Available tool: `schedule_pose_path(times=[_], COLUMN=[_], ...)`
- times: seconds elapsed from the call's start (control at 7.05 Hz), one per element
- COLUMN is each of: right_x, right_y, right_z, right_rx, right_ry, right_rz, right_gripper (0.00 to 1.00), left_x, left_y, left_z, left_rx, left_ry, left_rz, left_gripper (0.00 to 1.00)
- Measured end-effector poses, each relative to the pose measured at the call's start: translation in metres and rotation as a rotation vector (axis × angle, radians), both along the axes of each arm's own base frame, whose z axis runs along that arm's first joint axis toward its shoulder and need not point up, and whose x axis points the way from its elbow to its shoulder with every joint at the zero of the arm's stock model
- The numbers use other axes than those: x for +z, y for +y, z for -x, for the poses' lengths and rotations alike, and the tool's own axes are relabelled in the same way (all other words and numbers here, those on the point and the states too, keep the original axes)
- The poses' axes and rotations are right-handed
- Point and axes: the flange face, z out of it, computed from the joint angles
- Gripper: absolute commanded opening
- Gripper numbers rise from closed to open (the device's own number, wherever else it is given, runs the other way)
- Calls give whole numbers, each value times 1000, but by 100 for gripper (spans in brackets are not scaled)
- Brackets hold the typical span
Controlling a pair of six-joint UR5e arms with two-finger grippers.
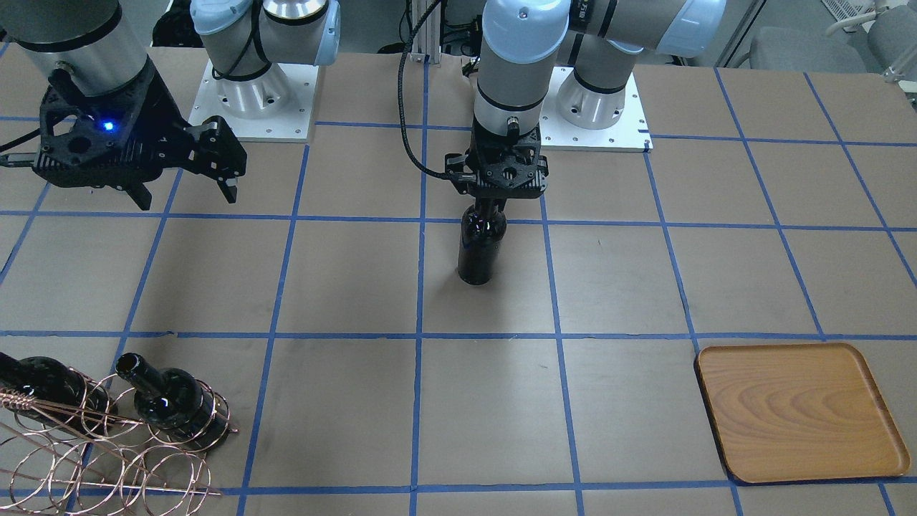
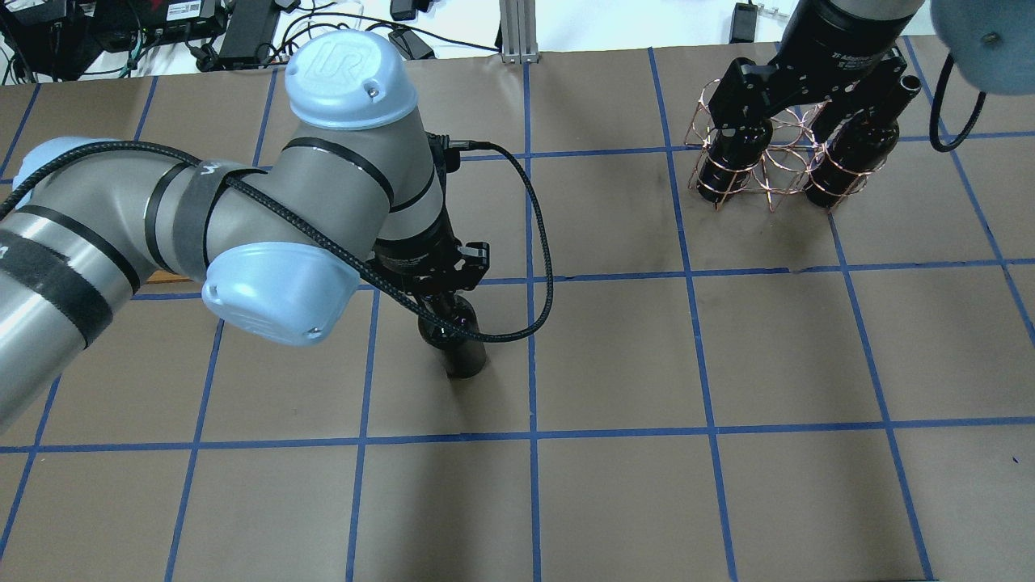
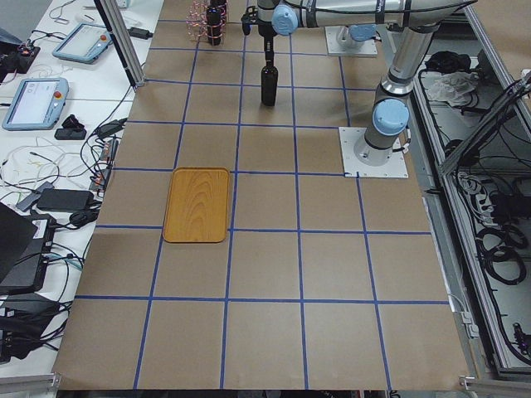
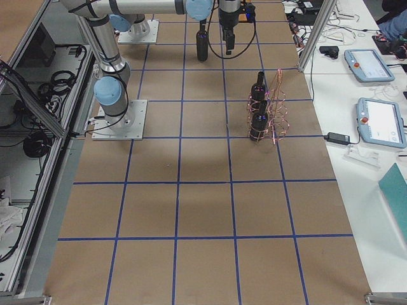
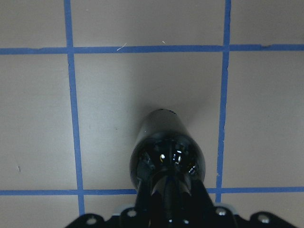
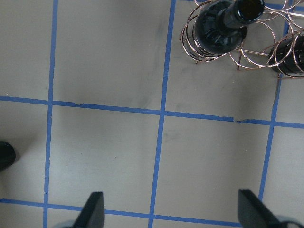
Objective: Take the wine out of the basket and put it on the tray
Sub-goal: 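Lower the left gripper onto the bottle neck and close it, then lift the bottle with the left gripper and carry it to the wooden tray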
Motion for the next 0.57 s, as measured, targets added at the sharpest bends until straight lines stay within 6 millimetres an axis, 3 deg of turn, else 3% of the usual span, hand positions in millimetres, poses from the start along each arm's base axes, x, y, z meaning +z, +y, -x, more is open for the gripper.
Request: schedule_pose_path(times=[0.57], right_x=[-1], right_y=[1], right_z=[1], right_rx=[1], right_ry=[16], right_rz=[-5], right_gripper=[100], left_x=[27], left_y=[-14], left_z=[-20], left_rx=[-28], left_ry=[-27], left_rz=[39], left_gripper=[0])
